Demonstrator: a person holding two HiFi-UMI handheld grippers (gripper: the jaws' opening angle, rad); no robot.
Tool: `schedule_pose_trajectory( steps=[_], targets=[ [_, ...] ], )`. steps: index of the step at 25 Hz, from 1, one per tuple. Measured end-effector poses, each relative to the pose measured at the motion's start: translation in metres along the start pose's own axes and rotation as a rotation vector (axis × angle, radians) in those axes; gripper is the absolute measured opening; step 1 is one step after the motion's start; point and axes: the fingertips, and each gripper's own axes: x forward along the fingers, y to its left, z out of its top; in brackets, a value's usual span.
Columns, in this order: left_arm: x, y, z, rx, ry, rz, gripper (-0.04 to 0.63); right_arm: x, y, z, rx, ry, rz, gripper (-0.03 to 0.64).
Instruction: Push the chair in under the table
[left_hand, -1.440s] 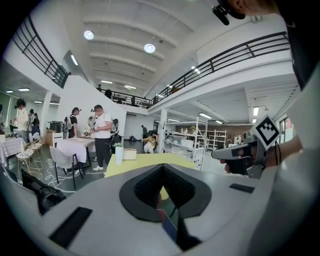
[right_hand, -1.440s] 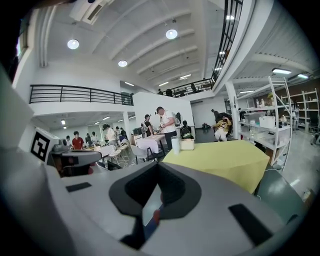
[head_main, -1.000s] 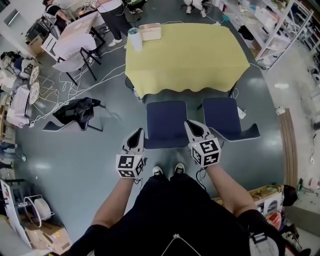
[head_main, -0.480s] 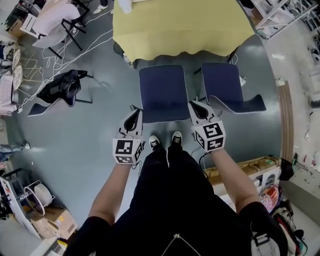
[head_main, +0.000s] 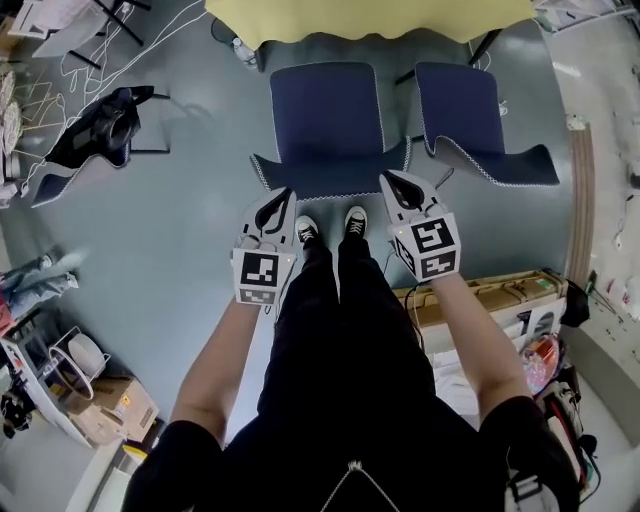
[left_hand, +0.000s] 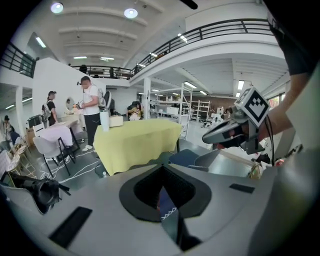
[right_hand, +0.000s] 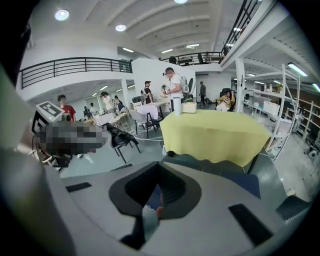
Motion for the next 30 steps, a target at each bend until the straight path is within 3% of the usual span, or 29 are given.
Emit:
schedule_pose_trajectory(
  steps=[6, 7, 9, 12, 19, 30],
  targets=[
    [0.020, -0.020, -0.043, 0.081, 0.092, -0.067, 0.019, 0.022, 0.014, -0.048, -0.030, 0.128, 0.058, 0.017],
    [0.023, -0.023, -0.050, 0.095, 0.109, -0.076, 0.036, 0.025, 0.015, -0.054, -0.044, 0.138, 0.065, 0.018],
    [0.030, -0.028, -0.063, 0.131, 0.140, -0.095, 0.104, 0.031, 0.021, -0.062, -0.076, 0.161, 0.091, 0.099],
    [0.037, -0.035, -0.079, 0.198, 0.190, -0.122, 0.176, 0.038, 0.033, -0.074, -0.139, 0.216, 0.140, 0.164],
    [0.057, -0.034, -0.119, 0.325, 0.350, -0.170, 0.285, 0.057, 0.039, -0.105, -0.378, 0.382, 0.171, 0.218],
    [0.094, -0.026, -0.153, 0.531, 0.477, -0.190, 0.293, 0.100, 0.033, -0.149, -0.685, 0.542, 0.182, 0.222]
  ],
)
